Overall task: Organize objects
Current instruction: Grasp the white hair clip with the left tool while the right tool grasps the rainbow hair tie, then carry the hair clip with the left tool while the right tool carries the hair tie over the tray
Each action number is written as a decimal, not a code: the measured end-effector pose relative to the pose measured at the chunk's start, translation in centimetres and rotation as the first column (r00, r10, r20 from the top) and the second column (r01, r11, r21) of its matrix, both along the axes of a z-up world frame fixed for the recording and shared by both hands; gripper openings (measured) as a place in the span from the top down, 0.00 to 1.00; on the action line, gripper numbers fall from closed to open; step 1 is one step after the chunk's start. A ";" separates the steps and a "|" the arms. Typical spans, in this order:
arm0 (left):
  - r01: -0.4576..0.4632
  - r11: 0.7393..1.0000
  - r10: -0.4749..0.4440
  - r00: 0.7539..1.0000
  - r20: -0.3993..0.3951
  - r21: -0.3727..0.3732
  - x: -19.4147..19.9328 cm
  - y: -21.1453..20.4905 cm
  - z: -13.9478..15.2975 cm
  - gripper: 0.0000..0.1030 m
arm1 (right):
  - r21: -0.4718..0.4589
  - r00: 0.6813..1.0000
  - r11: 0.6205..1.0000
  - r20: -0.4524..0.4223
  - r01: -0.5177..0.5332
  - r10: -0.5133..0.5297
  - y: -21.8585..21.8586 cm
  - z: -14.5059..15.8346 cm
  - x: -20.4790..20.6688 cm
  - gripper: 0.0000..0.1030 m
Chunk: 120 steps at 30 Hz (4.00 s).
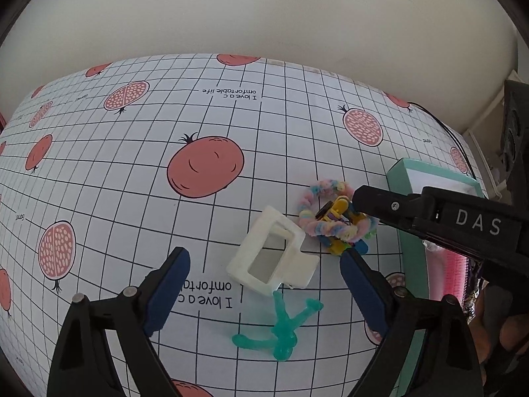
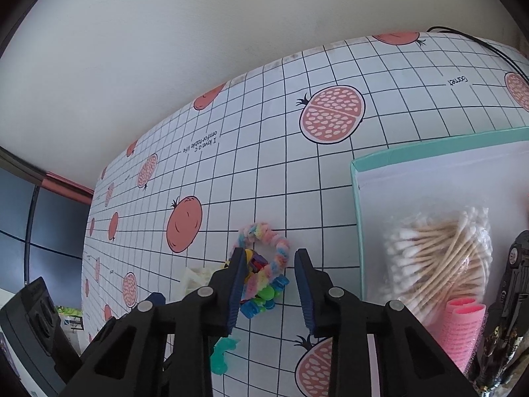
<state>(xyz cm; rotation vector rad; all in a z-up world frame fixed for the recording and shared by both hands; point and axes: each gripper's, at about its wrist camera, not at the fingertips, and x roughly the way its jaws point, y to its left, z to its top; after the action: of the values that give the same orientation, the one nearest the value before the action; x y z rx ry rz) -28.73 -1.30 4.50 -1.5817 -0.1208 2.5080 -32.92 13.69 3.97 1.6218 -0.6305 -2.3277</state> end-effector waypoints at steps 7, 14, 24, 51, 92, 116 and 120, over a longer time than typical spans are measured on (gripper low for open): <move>-0.004 1.000 0.004 1.000 0.013 0.002 -0.1 0.0 -0.8 0.33 | -0.025 1.000 1.000 0.002 0.013 -0.013 0.1 -0.3 0.0 0.73; -0.017 1.000 0.017 1.000 0.016 0.019 -0.3 0.1 -0.9 0.42 | -0.050 1.000 0.998 0.008 0.030 -0.029 0.5 -0.9 0.0 0.84; -0.074 0.996 0.074 0.997 0.003 0.057 -0.3 -0.9 -0.8 0.42 | -0.067 0.999 0.997 -0.007 0.041 -0.042 0.6 -1.1 0.1 0.92; -0.245 0.963 0.253 0.965 -0.068 0.110 0.2 -4.0 1.8 0.43 | -0.110 0.994 0.992 -0.085 0.063 -0.072 2.5 2.6 1.4 0.93; 0.120 0.989 -0.099 0.973 -0.207 0.088 2.5 18.0 4.9 0.43 | -0.098 0.911 0.921 -0.142 0.377 -0.388 25.5 2.9 8.5 0.93; 0.113 0.991 -0.100 0.982 -0.163 0.074 2.0 18.7 2.1 0.42 | -0.036 0.922 0.929 -0.112 0.369 -0.370 24.8 0.7 7.3 0.93; 0.117 0.990 -0.105 0.982 -0.155 0.074 2.0 18.7 2.2 0.42 | -0.038 0.922 0.928 -0.110 0.370 -0.372 24.8 0.7 7.3 0.89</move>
<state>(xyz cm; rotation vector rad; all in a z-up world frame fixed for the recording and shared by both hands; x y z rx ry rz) -26.68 17.37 6.72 -1.3241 -0.1118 2.4911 -25.60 38.47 4.68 1.4481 -1.0039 -2.6449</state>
